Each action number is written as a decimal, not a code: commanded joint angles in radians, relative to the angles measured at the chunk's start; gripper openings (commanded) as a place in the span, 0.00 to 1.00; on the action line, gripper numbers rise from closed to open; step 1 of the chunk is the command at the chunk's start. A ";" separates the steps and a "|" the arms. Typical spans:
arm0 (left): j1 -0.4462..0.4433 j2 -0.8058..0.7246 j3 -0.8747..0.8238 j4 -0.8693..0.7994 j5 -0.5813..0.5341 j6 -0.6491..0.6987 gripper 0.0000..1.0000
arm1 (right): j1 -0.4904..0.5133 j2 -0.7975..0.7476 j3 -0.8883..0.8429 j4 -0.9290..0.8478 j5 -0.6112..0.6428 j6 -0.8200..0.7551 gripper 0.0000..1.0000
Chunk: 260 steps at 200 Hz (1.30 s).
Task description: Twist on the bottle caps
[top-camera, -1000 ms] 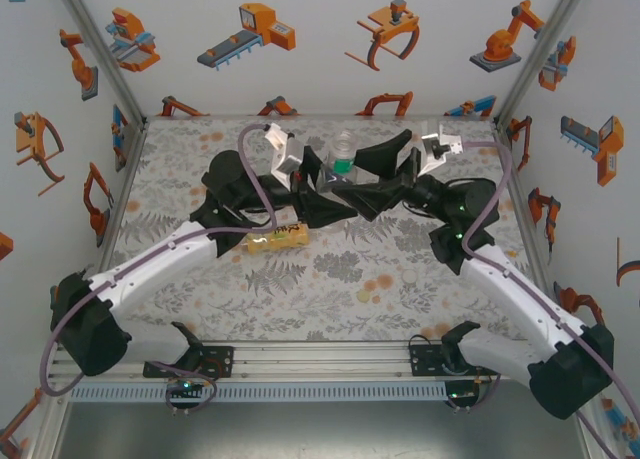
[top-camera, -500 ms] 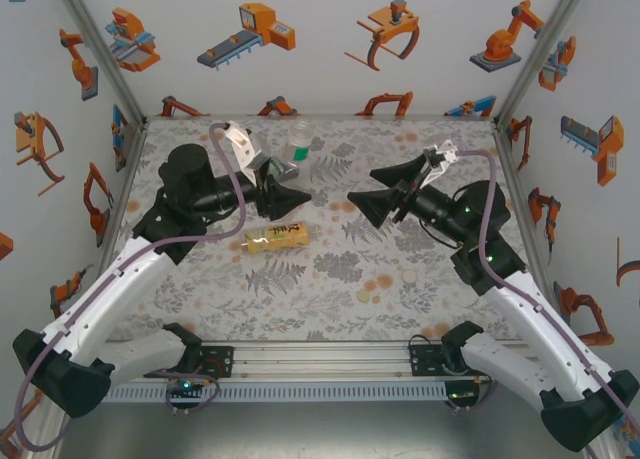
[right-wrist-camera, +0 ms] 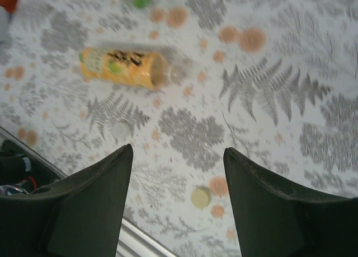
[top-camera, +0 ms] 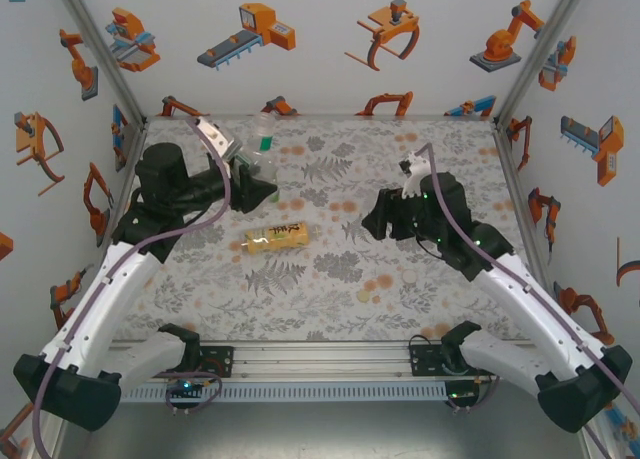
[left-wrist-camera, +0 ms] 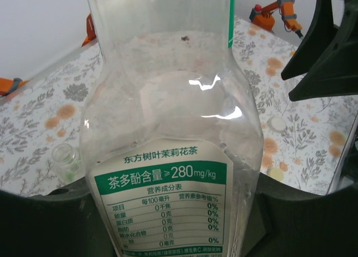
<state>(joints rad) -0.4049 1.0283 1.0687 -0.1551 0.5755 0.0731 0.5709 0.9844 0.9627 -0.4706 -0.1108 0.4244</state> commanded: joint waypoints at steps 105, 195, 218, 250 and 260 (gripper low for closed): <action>0.002 0.003 -0.133 0.005 -0.008 0.099 0.10 | -0.027 0.269 -0.023 -0.383 0.212 0.153 0.61; 0.002 0.026 -0.132 0.005 -0.012 0.100 0.10 | -0.124 0.355 -0.173 -0.239 0.171 0.148 0.54; 0.002 0.032 -0.131 0.004 -0.007 0.096 0.10 | -0.133 0.368 -0.206 -0.203 0.180 0.158 0.54; 0.002 0.037 -0.128 0.005 -0.003 0.094 0.10 | -0.152 0.379 -0.244 -0.166 0.180 0.166 0.53; 0.002 0.038 -0.128 0.005 -0.001 0.090 0.10 | -0.158 0.381 -0.253 -0.152 0.175 0.164 0.53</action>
<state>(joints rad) -0.4049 1.0634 0.9398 -0.1539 0.5606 0.1520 0.4316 1.3617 0.7364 -0.6636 0.0647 0.5682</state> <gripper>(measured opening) 0.530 0.535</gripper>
